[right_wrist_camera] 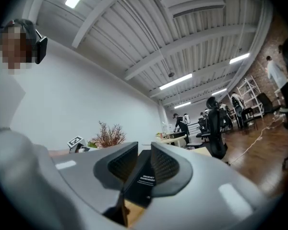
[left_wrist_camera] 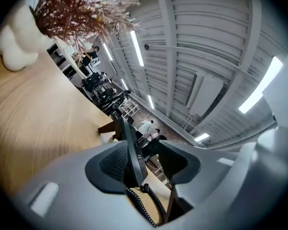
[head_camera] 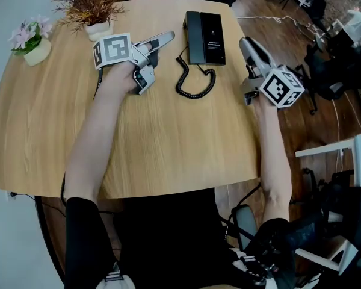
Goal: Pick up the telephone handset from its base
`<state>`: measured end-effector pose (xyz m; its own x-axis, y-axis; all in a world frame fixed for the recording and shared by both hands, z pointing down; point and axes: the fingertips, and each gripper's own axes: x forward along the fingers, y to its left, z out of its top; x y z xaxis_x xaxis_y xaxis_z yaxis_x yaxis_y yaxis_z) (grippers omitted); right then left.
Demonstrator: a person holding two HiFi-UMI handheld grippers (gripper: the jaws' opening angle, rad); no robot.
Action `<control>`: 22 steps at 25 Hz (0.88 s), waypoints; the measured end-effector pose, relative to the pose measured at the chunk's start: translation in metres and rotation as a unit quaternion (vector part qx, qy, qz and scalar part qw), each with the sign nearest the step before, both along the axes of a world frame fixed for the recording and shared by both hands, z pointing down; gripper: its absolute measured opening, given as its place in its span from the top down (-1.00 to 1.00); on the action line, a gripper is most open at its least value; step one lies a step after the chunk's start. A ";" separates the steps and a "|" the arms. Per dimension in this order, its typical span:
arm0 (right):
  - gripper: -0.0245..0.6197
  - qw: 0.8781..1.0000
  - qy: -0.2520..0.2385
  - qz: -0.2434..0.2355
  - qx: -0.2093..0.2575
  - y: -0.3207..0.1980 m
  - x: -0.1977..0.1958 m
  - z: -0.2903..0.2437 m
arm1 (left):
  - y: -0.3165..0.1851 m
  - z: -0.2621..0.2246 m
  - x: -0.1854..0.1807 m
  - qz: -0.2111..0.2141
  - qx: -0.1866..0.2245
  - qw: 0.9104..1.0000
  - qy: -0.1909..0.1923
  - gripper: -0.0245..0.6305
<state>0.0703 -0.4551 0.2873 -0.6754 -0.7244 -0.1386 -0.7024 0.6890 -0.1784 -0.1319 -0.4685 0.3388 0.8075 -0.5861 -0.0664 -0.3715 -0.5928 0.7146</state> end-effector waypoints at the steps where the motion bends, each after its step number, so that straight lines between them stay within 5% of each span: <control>1: 0.66 1.000 -0.007 -0.001 -0.007 0.000 0.004 0.005 | -0.005 0.003 0.006 0.006 -0.005 1.000 -0.002 0.34; 10: 0.66 0.999 -0.047 -0.003 -0.004 0.005 0.029 -0.006 | -0.044 0.019 0.045 0.029 -0.039 0.999 -0.022 0.27; 22: 0.66 1.000 -0.027 -0.008 0.013 0.015 0.022 -0.015 | -0.073 0.038 0.066 0.048 -0.084 0.988 -0.117 0.27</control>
<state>0.0923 -0.4399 0.2719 -0.6777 -0.7092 -0.1944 -0.6810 0.7050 -0.1981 -0.0655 -0.5416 0.3770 0.8415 -0.4928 0.2216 -0.4867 -0.5133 0.7068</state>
